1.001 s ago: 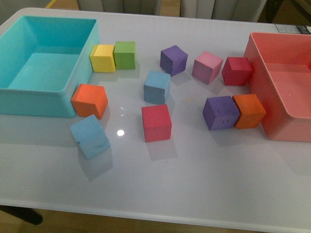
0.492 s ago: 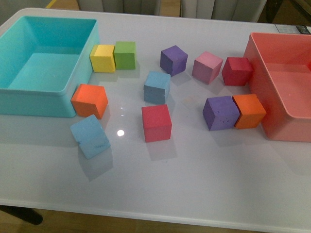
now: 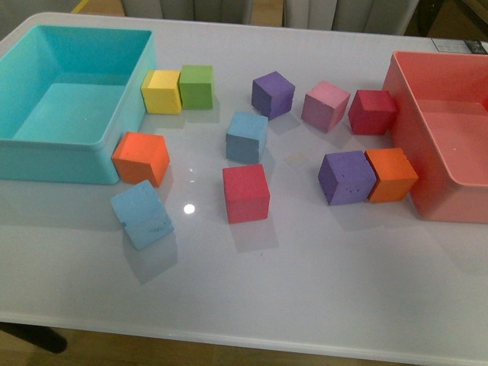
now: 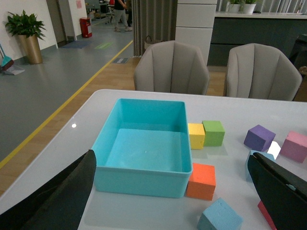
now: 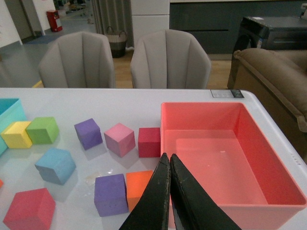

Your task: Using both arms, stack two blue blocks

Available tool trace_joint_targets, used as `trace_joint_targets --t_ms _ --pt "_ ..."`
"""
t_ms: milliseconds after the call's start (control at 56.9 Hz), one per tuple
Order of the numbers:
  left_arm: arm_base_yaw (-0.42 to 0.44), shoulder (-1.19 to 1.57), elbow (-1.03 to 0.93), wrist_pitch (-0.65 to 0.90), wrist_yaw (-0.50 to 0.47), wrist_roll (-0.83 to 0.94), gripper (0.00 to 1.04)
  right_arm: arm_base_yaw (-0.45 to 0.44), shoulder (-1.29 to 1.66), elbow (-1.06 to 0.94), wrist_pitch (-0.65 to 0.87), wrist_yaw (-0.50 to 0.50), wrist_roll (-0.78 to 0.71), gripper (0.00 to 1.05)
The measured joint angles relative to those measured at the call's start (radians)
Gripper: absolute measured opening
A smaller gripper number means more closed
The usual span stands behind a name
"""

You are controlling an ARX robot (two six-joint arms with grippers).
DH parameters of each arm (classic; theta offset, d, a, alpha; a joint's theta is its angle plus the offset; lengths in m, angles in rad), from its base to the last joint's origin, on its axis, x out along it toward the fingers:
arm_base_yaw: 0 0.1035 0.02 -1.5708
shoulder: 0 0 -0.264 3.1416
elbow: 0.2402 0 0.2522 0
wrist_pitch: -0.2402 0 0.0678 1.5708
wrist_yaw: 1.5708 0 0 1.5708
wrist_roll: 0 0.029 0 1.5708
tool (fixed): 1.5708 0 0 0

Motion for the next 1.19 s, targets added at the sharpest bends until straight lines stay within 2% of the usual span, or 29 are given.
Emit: trace_joint_targets --t_ms 509,1106,1141,1194 --pt "0.0 0.0 0.0 0.0 0.0 0.0 0.96 0.0 -0.325 -0.001 -0.302 0.0 0.0 0.02" --pt "0.0 0.0 0.0 0.0 0.0 0.0 0.96 0.0 -0.519 -0.001 -0.495 0.0 0.0 0.02" --pt "0.0 0.0 0.0 0.0 0.0 0.0 0.96 0.0 -0.596 -0.001 -0.6 -0.002 0.0 0.02" --pt "0.0 0.0 0.0 0.0 0.0 0.0 0.96 0.0 -0.675 -0.001 -0.662 -0.001 0.0 0.02"
